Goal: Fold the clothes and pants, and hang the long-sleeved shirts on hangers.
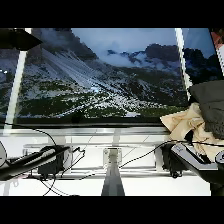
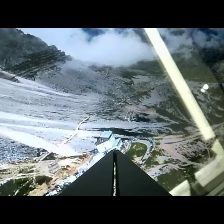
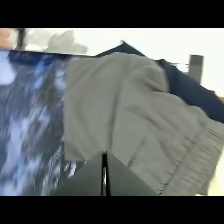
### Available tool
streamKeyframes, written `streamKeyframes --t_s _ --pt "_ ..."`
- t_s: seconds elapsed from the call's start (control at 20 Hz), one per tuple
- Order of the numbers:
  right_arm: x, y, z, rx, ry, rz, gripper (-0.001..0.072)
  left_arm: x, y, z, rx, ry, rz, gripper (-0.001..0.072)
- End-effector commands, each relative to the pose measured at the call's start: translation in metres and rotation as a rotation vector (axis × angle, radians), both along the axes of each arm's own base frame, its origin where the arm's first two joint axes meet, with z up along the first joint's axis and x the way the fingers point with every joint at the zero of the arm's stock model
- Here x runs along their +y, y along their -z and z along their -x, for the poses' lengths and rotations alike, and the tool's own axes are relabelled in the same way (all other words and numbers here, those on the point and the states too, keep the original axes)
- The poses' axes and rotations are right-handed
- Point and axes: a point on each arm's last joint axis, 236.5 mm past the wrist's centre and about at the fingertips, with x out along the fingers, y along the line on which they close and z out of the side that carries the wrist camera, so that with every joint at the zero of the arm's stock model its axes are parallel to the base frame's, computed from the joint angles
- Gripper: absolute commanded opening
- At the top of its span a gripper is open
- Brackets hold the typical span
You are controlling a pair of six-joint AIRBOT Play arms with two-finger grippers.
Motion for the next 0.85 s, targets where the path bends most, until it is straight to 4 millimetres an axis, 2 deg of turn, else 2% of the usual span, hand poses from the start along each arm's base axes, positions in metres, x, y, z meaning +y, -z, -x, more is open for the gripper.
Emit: streamKeyframes --t_s 0.0,0.1,0.2,0.3,0.4,0.5,0.6,0.7,0.8 --pt "0.028 0.008 -0.064 0.008 -0.327 0.012 0.0020 0.000 -0.001 0.000 -0.002 -0.001 -0.001 0.0011" --pt "0.063 0.012 -0.114 0.013 -0.548 0.043 0.0019 0.000 -0.001 0.000 -0.002 -0.001 -0.001 0.0011" --pt "0.112 0.009 -0.166 -0.010 -0.770 0.115 0.0019 0.000 -0.001 0.000 -0.002 -0.001 -0.001 0.0011" --pt "0.180 0.005 -0.212 -0.048 -1.013 0.202 0.0019 0.000 -0.001 0.000 -0.002 -0.001 -0.001 0.0011" --pt "0.258 0.006 -0.244 -0.069 -1.268 0.306 0.0019 0.000 -0.001 0.000 -0.002 -0.001 -0.001 0.0011" --pt "0.314 0.017 -0.260 -0.026 -1.456 0.432 0.0019 0.000 -0.001 0.000 -0.002 -0.001 -0.001 0.0011" --pt "0.353 0.031 -0.265 0.025 -1.602 0.519 0.0020 0.000 -0.001 0.000 -0.002 -0.001 -0.001 0.0011" --pt "0.375 0.040 -0.265 0.047 -1.685 0.547 0.0020 0.000 -0.001 0.000 -0.002 -0.001 -0.001 0.0011" --pt "0.384 0.042 -0.264 0.038 -1.705 0.538 0.0021 0.000 -0.001 0.000 -0.002 -0.001 -0.001 0.0011"
